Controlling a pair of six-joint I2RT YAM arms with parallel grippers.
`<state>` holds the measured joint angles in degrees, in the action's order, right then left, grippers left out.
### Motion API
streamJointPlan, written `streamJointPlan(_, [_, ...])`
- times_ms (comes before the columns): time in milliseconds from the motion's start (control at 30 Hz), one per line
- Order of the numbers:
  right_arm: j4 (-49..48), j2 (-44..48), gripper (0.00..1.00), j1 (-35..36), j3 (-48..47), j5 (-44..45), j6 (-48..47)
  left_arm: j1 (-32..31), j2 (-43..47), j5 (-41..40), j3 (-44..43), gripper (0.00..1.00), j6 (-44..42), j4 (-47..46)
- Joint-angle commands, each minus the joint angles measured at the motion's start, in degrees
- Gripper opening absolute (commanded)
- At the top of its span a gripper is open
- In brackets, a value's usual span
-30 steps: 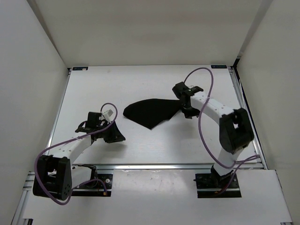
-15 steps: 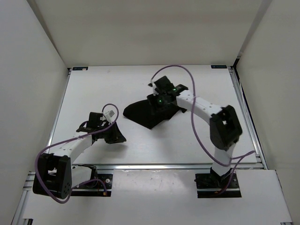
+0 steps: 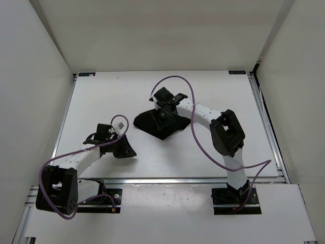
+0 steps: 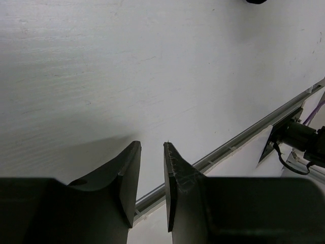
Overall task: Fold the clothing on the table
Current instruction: Flatten the skirt out
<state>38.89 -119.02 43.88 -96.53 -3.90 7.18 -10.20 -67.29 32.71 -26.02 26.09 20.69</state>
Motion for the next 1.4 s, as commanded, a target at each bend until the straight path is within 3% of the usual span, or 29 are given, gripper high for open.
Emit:
streamJointPlan(0, [2.67, -1.82, 0.55, -0.63, -1.47, 3.81, 0.47, 0.44, 1.28, 2.01, 0.36, 0.36, -0.16, -1.09])
streamJointPlan(100, [3.03, -3.32, 0.53, 0.24, -1.64, 7.59, 0.46, 0.53, 1.63, 2.27, 0.71, 0.35, 0.10, -1.09])
streamJointPlan(167, [2.16, -4.02, 0.47, 0.51, -1.12, 8.03, 0.29, 0.79, 1.89, 2.45, 1.14, 0.36, -0.07, -0.83])
streamJointPlan(267, [2.76, -5.78, 0.32, -0.28, -1.64, 7.77, 1.08, 1.23, 2.16, 2.01, 1.15, 0.35, 0.19, -0.47])
streamJointPlan(333, [2.94, -4.74, 0.07, -1.07, -1.82, 8.90, 2.04, 1.41, 2.42, 2.53, 1.15, 0.35, -0.24, -0.56])
streamJointPlan(367, [2.59, -3.68, 0.01, -1.42, -1.47, 10.13, 2.40, 1.32, 2.60, 2.36, 1.15, 0.36, -0.42, -0.56])
streamJointPlan(533, [1.36, 12.02, 0.00, -1.95, 1.96, 10.15, 2.49, 1.14, 3.12, 2.62, 0.80, 0.35, -0.42, -0.38])
streamJointPlan(667, [8.37, 19.70, 0.00, -0.37, 3.37, 7.41, 3.89, 0.79, 3.39, 2.71, 1.32, 0.36, -0.16, -0.39])
streamJointPlan(833, [13.22, 29.79, 0.00, 9.01, 7.67, 8.73, 6.88, 1.49, 4.35, 3.85, 3.34, 0.36, 0.36, -1.09])
streamJointPlan(933, [16.11, 32.35, 0.00, 13.85, 3.92, 12.14, 9.16, 2.11, 5.41, 4.90, 5.01, 0.35, 1.24, -1.70])
streamJointPlan(1000, [17.70, 32.45, 0.00, 17.19, -0.12, 16.00, 9.25, 2.46, 6.29, 5.43, 5.89, 0.35, 1.34, -1.62])
streamJointPlan(1133, [19.03, 28.25, 0.00, 15.37, -11.98, 18.58, 6.28, 2.37, 7.69, 5.44, 6.95, 0.34, 2.30, -1.44])
streamJointPlan(1300, [14.73, 17.19, 0.00, 3.71, -19.74, 19.46, 2.93, 3.51, 9.63, 4.91, 7.47, 0.34, 1.69, 0.48])
streamJointPlan(1367, [11.04, 12.01, 0.00, -2.11, -20.18, 15.45, 4.06, 4.13, 10.24, 4.65, 6.95, 0.35, 1.78, 0.58])
